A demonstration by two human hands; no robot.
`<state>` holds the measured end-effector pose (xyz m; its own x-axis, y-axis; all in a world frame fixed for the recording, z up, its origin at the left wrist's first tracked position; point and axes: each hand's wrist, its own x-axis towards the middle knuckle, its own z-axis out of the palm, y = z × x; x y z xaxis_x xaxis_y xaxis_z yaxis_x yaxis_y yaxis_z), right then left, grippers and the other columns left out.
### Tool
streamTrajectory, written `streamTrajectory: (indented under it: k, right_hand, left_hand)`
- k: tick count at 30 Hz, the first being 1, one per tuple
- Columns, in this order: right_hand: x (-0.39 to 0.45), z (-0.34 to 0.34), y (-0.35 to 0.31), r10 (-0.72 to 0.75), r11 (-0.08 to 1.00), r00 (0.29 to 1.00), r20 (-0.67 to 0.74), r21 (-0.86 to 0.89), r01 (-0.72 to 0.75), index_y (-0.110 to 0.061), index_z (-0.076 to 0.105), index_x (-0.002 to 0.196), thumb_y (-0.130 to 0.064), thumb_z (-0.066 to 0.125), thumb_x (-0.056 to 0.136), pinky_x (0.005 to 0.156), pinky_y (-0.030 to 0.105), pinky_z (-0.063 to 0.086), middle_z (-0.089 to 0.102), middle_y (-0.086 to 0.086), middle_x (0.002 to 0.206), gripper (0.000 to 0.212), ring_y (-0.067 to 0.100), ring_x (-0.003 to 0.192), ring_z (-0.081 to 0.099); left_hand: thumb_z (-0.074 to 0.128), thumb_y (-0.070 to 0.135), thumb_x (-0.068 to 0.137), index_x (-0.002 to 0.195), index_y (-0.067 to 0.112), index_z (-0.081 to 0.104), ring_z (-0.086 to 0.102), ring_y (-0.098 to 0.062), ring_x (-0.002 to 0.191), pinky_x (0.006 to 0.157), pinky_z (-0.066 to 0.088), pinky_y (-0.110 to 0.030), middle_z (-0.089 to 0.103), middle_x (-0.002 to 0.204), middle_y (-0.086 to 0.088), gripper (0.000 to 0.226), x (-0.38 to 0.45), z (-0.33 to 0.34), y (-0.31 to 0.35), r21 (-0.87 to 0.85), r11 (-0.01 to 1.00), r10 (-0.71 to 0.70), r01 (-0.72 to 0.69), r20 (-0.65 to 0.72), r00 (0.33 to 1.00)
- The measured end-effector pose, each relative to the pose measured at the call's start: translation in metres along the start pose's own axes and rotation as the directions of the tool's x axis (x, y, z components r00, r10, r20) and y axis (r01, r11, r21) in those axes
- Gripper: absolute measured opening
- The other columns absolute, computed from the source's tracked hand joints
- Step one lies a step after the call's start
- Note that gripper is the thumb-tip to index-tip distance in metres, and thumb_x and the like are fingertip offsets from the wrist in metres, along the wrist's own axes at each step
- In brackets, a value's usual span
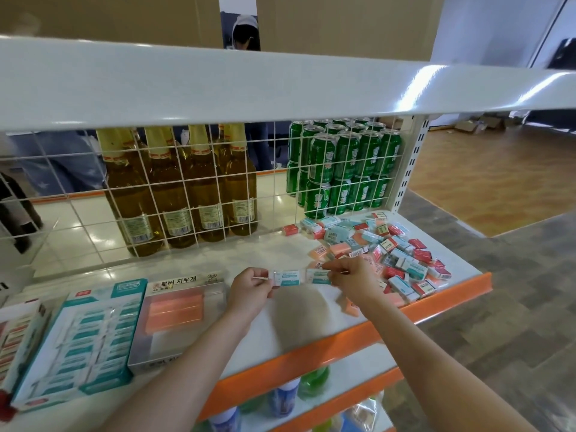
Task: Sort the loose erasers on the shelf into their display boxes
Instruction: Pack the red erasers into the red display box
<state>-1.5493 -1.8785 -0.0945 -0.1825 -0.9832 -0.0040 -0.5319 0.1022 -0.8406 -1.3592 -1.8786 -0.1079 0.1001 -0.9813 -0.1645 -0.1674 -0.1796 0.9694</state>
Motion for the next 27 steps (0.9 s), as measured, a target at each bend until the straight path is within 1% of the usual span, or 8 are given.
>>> streamTrajectory:
  k: [4, 8, 11, 14, 17, 19, 22, 27]
  right_hand:
    - [0.001, 0.005, -0.005, 0.004, 0.998, 1.0, 0.009, 0.061, -0.005, -0.002, 0.068, 0.107, 0.007, 0.052, 0.087, 0.05, 0.005, 0.043, 0.063, 0.006, 0.088, 0.026, 0.004, 0.064, 0.052]
    - [0.0, 0.012, -0.012, -0.004, 0.996, 1.0, 0.005, 0.094, 0.004, -0.002, 0.068, 0.106, 0.008, 0.053, 0.087, 0.055, 0.001, 0.044, 0.063, 0.007, 0.093, 0.026, 0.012, 0.078, 0.056]
    - [-0.004, 0.019, -0.021, -0.013, 0.994, 1.0, 0.015, 0.105, 0.011, -0.002, 0.067, 0.108, 0.007, 0.052, 0.088, 0.054, 0.002, 0.044, 0.063, 0.007, 0.098, 0.026, 0.016, 0.087, 0.056]
    - [-0.008, 0.03, -0.036, -0.046, 0.996, 0.999, 0.011, 0.081, 0.045, -0.005, 0.068, 0.108, 0.004, 0.052, 0.089, 0.052, 0.006, 0.041, 0.064, 0.009, 0.101, 0.026, 0.008, 0.072, 0.054]
    - [-0.014, 0.048, -0.054, -0.064, 0.995, 0.998, -0.003, 0.08, 0.064, -0.005, 0.067, 0.108, 0.003, 0.053, 0.089, 0.048, 0.004, 0.038, 0.062, 0.006, 0.095, 0.025, 0.001, 0.065, 0.049]
    - [-0.019, 0.065, -0.068, -0.072, 0.993, 0.997, -0.005, 0.089, 0.072, -0.005, 0.067, 0.108, 0.002, 0.053, 0.089, 0.049, 0.005, 0.038, 0.061, 0.006, 0.095, 0.024, 0.001, 0.065, 0.048]
    - [-0.029, 0.092, -0.09, -0.072, 0.993, 0.997, 0.019, 0.1, 0.07, -0.006, 0.067, 0.106, 0.002, 0.052, 0.089, 0.045, 0.003, 0.037, 0.058, 0.004, 0.094, 0.024, 0.008, 0.072, 0.05]
    - [-0.049, 0.137, -0.123, -0.094, 0.99, 0.991, 0.09, 0.114, 0.083, -0.004, 0.068, 0.103, 0.005, 0.05, 0.088, 0.051, 0.003, 0.042, 0.059, 0.003, 0.094, 0.025, 0.007, 0.075, 0.053]
  left_hand:
    - [0.052, 0.004, 0.092, 0.089, 0.013, 0.054, 0.056, -0.009, 0.065, 0.056, 0.042, -0.016, 0.065, 0.088, -0.005, 0.01, -0.002, -0.008, 0.006, 0.024, 1.0, 0.013, -0.012, -0.021, 1.0]
    - [0.052, 0.002, 0.091, 0.086, 0.016, 0.053, 0.056, -0.005, 0.066, 0.054, 0.042, -0.013, 0.063, 0.085, 0.0, 0.015, -0.003, -0.021, 0.008, 0.054, 0.998, 0.034, -0.031, -0.059, 0.998]
    - [0.054, 0.004, 0.091, 0.086, 0.017, 0.053, 0.057, -0.006, 0.069, 0.059, 0.044, -0.017, 0.065, 0.09, -0.003, 0.013, -0.004, -0.036, 0.009, 0.09, 0.995, 0.055, -0.047, -0.094, 0.994]
    - [0.054, 0.007, 0.091, 0.096, 0.013, 0.054, 0.059, -0.005, 0.072, 0.059, 0.045, -0.017, 0.064, 0.092, -0.002, 0.008, -0.005, -0.055, 0.012, 0.132, 0.989, 0.088, -0.073, -0.118, 0.989]
    - [0.055, 0.013, 0.092, 0.098, 0.018, 0.054, 0.062, -0.009, 0.086, 0.068, 0.05, -0.02, 0.063, 0.097, 0.003, 0.008, -0.006, -0.08, 0.014, 0.21, 0.974, 0.12, -0.088, -0.145, 0.982]
    - [0.055, 0.017, 0.092, 0.098, 0.021, 0.053, 0.059, -0.012, 0.092, 0.069, 0.047, -0.02, 0.061, 0.101, 0.004, 0.008, -0.008, -0.101, 0.014, 0.282, 0.955, 0.146, -0.096, -0.163, 0.976]
    - [0.056, 0.019, 0.092, 0.1, 0.023, 0.051, 0.056, -0.012, 0.093, 0.078, 0.046, -0.026, 0.062, 0.107, 0.002, 0.01, -0.011, -0.137, 0.01, 0.375, 0.918, 0.204, -0.127, -0.171, 0.964]
    - [0.055, 0.019, 0.093, 0.108, 0.016, 0.056, 0.054, -0.012, 0.096, 0.076, 0.043, -0.023, 0.062, 0.115, -0.003, 0.016, -0.02, -0.193, 0.0, 0.445, 0.892, 0.202, -0.086, -0.221, 0.954]
